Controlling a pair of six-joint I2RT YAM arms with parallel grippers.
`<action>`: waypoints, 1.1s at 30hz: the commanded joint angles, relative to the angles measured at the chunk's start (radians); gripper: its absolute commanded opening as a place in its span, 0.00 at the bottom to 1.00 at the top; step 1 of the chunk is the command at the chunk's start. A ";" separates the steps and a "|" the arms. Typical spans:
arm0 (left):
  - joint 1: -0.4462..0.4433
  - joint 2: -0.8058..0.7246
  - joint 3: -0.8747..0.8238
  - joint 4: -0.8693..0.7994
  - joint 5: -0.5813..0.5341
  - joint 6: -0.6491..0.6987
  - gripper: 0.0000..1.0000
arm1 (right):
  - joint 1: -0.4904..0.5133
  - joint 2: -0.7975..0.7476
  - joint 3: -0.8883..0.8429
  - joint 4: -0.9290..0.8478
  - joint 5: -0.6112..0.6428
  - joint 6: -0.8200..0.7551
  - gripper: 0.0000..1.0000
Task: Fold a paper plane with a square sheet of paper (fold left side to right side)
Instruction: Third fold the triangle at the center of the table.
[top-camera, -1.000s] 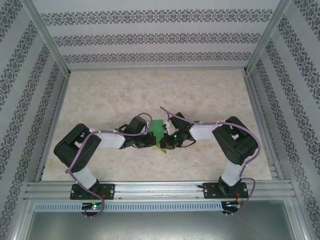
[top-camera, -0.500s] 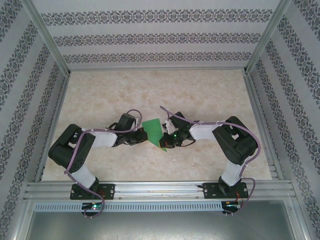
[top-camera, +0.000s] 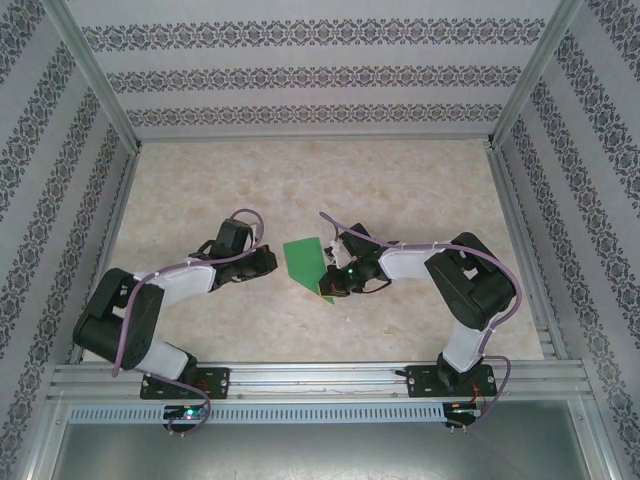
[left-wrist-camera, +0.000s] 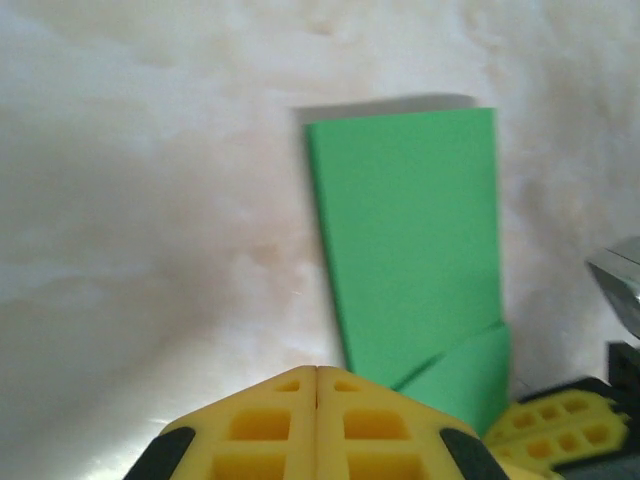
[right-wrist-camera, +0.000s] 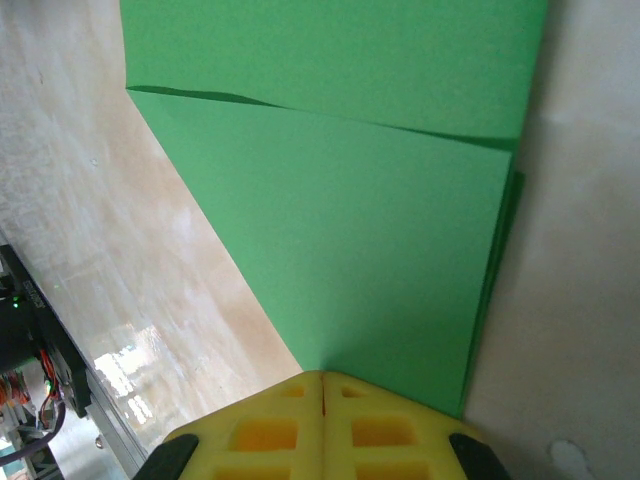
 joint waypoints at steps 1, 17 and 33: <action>-0.077 -0.026 0.017 -0.028 0.017 0.024 0.05 | -0.004 0.037 -0.024 -0.107 0.077 0.002 0.00; -0.236 0.256 0.137 0.130 0.043 -0.046 0.05 | -0.002 0.039 -0.025 -0.102 0.071 0.006 0.00; -0.235 0.286 0.080 -0.002 -0.102 -0.102 0.03 | 0.003 -0.007 -0.043 -0.131 0.034 0.012 0.00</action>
